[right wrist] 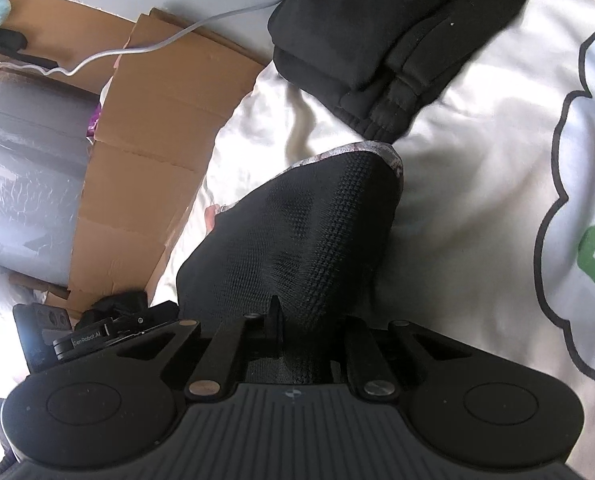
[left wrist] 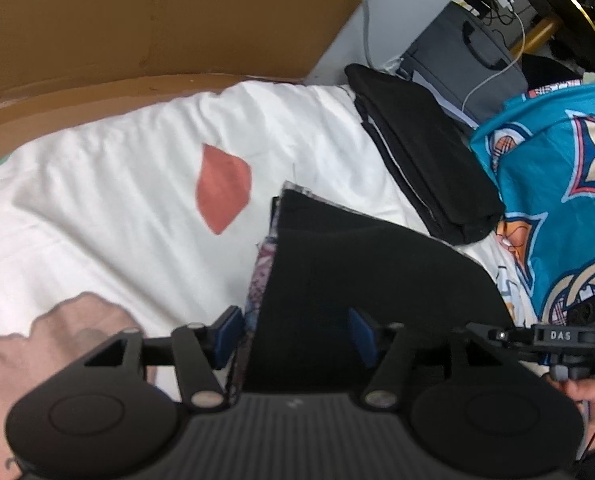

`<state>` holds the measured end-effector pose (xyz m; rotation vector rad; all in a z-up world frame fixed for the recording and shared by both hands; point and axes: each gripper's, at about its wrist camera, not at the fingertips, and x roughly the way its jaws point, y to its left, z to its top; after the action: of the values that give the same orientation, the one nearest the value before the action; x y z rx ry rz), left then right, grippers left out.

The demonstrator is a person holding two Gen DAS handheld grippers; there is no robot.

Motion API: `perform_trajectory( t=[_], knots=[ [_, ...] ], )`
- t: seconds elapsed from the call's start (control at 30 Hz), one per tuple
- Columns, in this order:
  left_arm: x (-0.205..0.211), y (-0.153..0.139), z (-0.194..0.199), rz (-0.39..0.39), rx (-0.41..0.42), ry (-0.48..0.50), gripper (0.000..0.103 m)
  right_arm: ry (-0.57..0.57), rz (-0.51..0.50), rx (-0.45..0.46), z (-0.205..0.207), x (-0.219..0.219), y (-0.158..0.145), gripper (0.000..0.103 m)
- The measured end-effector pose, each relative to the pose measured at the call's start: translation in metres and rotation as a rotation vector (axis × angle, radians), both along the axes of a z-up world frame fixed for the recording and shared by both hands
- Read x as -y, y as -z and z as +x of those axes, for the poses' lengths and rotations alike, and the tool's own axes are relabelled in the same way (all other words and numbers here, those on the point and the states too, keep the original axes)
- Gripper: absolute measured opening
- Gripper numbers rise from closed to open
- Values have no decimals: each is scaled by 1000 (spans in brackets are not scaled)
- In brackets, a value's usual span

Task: Fold clothes
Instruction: 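Grip the folded pants edge with both tools and begin lifting it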

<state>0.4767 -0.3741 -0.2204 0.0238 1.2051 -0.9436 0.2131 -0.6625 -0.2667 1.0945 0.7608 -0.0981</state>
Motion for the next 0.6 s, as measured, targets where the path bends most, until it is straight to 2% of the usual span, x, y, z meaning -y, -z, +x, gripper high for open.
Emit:
perform_trajectory(
  t=[0.17,0.27,0.4,0.47,0.6],
  knots=[
    [16,12,-1,60,-16,20,69,1,6,4,-1,0,0,8],
    [22,18,-2,82,-14,38,76,1,14,4,0,1,1,8],
    [22,29,-1,77,-66,13,78,1,17,3,1,1,2,8],
    [24,27,-4,84,-30,36,72,4,19,8,1,2,2,8],
    [22,17,-5,70,-18,47,47,16,-6,35,0,3,-5,8]
  ],
)
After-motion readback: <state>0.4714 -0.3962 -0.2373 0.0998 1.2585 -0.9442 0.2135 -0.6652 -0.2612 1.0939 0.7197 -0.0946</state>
